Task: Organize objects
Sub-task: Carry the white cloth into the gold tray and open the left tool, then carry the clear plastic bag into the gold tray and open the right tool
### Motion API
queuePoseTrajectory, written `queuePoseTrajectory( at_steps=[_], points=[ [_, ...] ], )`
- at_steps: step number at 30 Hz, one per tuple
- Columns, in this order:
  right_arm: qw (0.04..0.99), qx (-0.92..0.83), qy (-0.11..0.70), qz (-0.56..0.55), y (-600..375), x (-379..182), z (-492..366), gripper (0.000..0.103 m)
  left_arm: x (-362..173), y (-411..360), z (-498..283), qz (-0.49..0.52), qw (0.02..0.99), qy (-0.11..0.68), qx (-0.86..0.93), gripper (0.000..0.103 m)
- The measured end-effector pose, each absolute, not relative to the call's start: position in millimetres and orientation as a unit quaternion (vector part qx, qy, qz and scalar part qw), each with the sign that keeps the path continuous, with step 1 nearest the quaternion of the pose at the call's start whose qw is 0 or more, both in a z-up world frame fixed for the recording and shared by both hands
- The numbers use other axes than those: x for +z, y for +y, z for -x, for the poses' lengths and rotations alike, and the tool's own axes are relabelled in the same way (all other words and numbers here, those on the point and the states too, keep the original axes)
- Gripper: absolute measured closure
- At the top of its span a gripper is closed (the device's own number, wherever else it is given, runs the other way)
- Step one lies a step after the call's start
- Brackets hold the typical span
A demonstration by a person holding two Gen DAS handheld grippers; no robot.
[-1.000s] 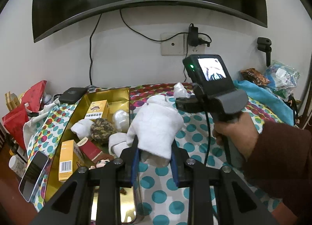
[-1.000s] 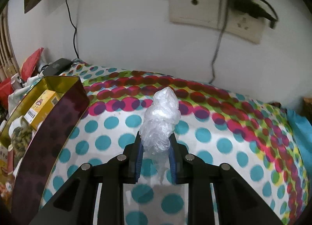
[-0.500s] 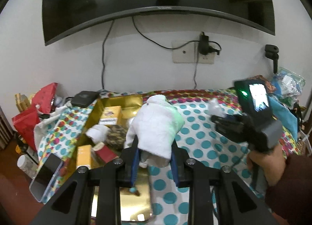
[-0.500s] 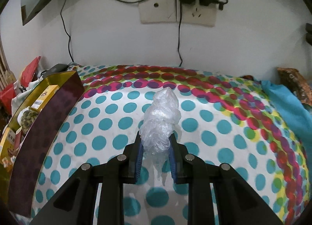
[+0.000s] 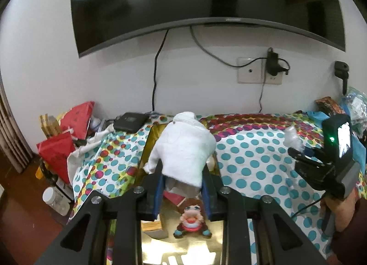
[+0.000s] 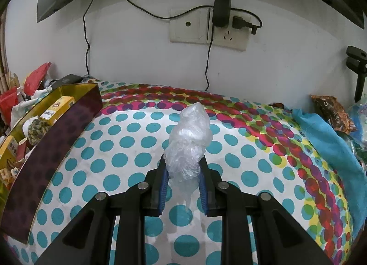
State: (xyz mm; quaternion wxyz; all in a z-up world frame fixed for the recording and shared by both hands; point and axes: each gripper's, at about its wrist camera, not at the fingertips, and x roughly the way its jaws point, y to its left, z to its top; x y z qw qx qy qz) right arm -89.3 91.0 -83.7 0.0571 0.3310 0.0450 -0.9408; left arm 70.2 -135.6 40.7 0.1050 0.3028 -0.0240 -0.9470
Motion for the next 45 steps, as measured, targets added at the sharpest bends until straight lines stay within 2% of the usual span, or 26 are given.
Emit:
queuePoseTrajectory(
  at_steps=[14,22,25,30,45],
  points=[
    [0.050,-0.938,0.042,-0.341,93,-87,94,0.080,12,-168,-31,-0.378,0.118,0.014,-0.918,0.074],
    [0.052,-0.936,0.041,-0.345,92,-88,94,0.079,1,-173,-11,-0.399,0.129,0.007,-0.908,0.070],
    [0.052,-0.935,0.040,-0.348,93,-89,95,0.079,-5,-174,-4,-0.412,0.138,0.008,-0.901,0.065],
    [0.052,-0.935,0.040,-0.350,93,-90,96,0.079,-8,-173,-3,-0.411,0.149,-0.001,-0.899,0.039],
    [0.053,-0.933,0.045,-0.353,92,-90,97,0.079,17,-170,-41,-0.384,0.148,0.001,-0.911,0.033]
  ],
)
